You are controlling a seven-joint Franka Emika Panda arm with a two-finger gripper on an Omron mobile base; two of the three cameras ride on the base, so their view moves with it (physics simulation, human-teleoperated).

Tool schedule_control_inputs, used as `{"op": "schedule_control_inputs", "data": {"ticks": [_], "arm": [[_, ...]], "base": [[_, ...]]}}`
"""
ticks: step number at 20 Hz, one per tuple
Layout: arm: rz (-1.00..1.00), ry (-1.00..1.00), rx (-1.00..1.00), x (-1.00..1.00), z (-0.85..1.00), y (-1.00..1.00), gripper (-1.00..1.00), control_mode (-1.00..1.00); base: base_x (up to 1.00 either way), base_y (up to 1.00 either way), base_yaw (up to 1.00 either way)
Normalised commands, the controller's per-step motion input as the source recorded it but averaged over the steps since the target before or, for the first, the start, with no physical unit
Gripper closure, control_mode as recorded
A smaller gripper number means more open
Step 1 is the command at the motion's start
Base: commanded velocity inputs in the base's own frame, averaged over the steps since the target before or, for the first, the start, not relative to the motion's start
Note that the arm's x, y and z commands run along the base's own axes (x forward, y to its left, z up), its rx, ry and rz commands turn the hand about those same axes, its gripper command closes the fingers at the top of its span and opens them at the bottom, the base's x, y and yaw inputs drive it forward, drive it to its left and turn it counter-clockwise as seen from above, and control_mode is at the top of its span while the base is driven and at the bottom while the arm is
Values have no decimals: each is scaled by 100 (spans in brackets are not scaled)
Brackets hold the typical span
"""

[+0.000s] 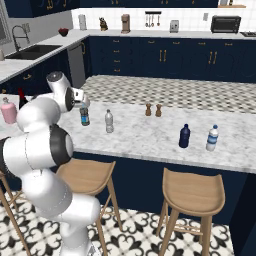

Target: Move the plastic bottles in the middle to the plastics group, and the glass bottles in the middle to the glass group.

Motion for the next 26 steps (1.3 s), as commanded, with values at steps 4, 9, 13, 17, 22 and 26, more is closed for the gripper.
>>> {"op": "schedule_control_inputs", "data": {"ticks": [4, 9, 13, 17, 22, 26], "arm": [[0, 0, 0, 28, -8, 6, -100, -100], [4, 0, 0, 61, -4, 10, -100, -100], [9, 0, 2, 66, -36, 0, -100, -100], [13, 0, 4, 39, -27, 0, -100, -100], [8, 1, 0, 16, 0, 13, -100, -100], [0, 0, 0, 55, -3, 13, -100, -100]], "base": [[0, 0, 0], [0, 0, 0], [0, 0, 0], [0, 0, 0], [0, 0, 0], [0, 0, 0]]}}
